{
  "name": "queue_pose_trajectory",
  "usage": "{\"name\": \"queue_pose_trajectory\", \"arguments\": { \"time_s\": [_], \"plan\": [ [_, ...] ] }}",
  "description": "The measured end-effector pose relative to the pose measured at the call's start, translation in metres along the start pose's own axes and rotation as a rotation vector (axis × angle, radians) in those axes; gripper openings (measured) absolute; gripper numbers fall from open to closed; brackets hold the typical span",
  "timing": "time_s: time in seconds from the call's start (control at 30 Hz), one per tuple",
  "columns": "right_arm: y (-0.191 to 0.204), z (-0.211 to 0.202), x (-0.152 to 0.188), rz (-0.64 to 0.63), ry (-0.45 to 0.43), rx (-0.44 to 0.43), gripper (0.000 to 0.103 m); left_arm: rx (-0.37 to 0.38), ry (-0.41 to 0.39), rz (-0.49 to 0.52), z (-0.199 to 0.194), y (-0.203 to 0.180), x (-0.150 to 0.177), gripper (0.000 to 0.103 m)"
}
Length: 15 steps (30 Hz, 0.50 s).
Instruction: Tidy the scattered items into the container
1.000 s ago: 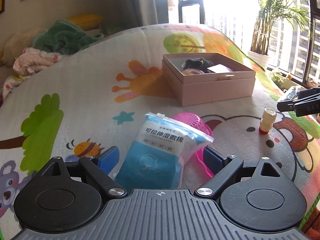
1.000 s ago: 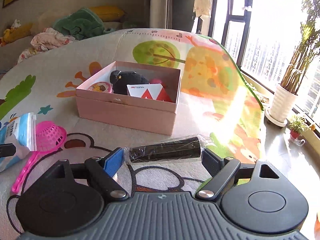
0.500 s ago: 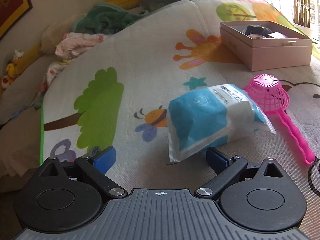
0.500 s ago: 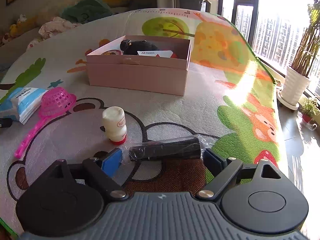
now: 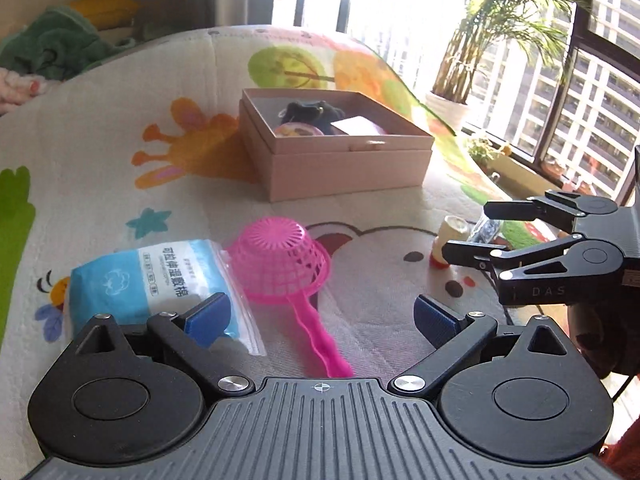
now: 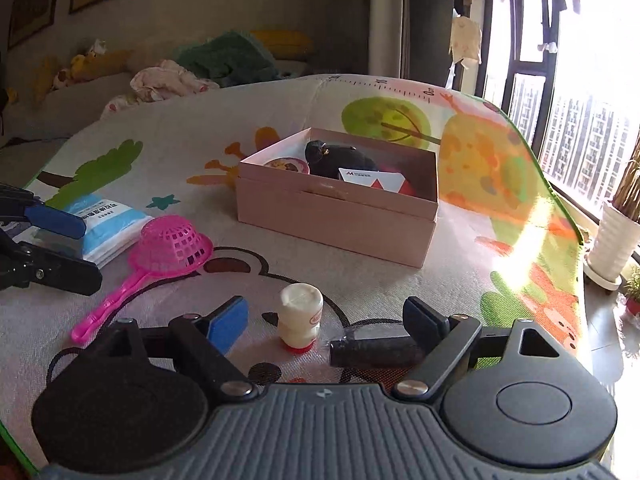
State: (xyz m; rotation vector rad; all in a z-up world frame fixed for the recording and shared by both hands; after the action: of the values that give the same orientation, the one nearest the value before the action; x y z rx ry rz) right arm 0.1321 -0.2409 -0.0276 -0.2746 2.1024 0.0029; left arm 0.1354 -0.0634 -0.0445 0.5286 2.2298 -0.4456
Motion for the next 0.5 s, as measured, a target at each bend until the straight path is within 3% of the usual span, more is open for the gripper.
{"name": "queue_pose_trajectory", "arguments": {
  "time_s": [0.23, 0.4, 0.43, 0.47, 0.5],
  "plan": [
    [0.006, 0.003, 0.006, -0.023, 0.003, -0.02, 0.08, -0.079, 0.012, -0.087, 0.001, 0.04, 0.002, 0.101],
    [0.007, 0.009, 0.006, -0.008, 0.01, -0.04, 0.079, -0.047, -0.02, -0.099, -0.003, 0.031, -0.011, 0.101],
    [0.008, 0.012, 0.005, -0.007, 0.008, -0.046, 0.073, -0.045, -0.024, -0.092, -0.002, 0.027, -0.014, 0.101],
    [0.01, 0.014, 0.005, -0.01, 0.012, -0.051, 0.058, -0.043, -0.024, -0.084, 0.0, 0.023, -0.016, 0.101],
    [0.012, 0.019, 0.005, -0.017, 0.03, -0.054, 0.05, -0.044, -0.021, -0.075, 0.002, 0.02, -0.017, 0.101]
  ]
}}
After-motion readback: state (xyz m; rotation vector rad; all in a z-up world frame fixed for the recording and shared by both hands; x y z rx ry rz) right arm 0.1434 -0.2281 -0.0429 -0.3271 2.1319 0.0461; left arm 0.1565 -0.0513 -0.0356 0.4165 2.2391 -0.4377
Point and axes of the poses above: each gripper's, at about its wrist camera, not at the fingertips, and z roughly the way its jaws point, y to its left, x to its underside, the point moved 10 cm from there along z, roughly the way its jaws point, and after that the axes turned 4 degrees about x, right-handed, at the moved point
